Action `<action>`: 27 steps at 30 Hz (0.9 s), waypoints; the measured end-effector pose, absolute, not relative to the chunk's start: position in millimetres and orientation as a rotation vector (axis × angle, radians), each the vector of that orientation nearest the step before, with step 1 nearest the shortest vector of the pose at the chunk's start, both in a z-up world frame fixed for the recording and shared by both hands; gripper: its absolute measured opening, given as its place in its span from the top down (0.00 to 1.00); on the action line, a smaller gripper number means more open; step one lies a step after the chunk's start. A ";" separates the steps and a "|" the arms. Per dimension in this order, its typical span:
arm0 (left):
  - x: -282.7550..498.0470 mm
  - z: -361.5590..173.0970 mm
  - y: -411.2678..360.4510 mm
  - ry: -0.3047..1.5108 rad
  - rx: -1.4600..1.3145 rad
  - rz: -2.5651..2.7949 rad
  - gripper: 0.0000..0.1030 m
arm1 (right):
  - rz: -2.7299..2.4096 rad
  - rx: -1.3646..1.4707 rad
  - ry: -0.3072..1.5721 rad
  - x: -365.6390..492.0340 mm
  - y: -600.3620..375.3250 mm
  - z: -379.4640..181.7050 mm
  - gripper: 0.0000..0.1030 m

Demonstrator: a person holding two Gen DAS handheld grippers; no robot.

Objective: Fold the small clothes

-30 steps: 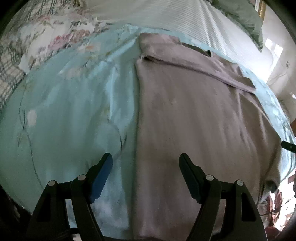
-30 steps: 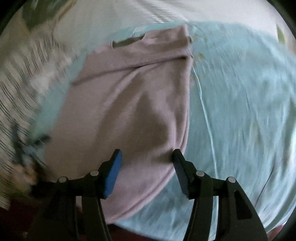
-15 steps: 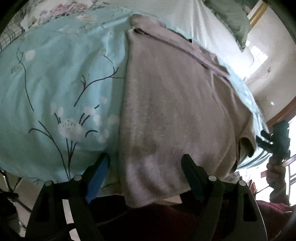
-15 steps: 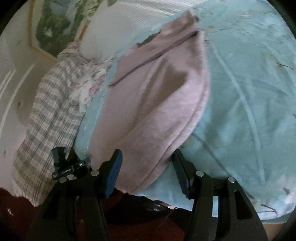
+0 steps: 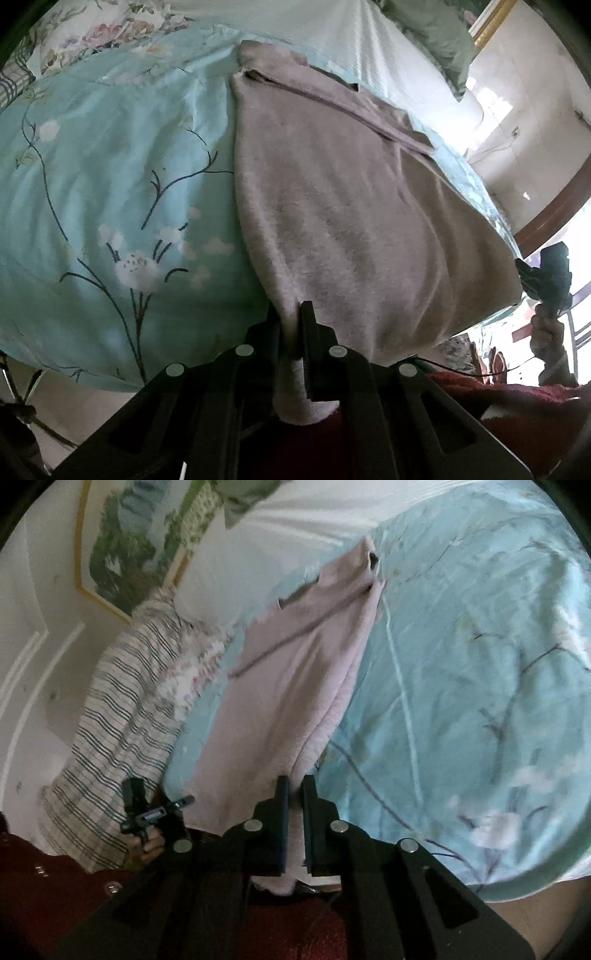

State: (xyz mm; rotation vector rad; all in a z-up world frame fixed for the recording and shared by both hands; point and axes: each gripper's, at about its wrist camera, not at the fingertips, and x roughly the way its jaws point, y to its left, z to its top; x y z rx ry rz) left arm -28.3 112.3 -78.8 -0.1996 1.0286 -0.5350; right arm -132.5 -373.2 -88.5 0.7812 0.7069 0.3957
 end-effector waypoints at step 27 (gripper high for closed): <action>-11.1 -102.0 93.5 1.116 -0.189 -0.718 0.85 | 0.713 0.743 0.867 -106.4 -340.3 -137.3 0.73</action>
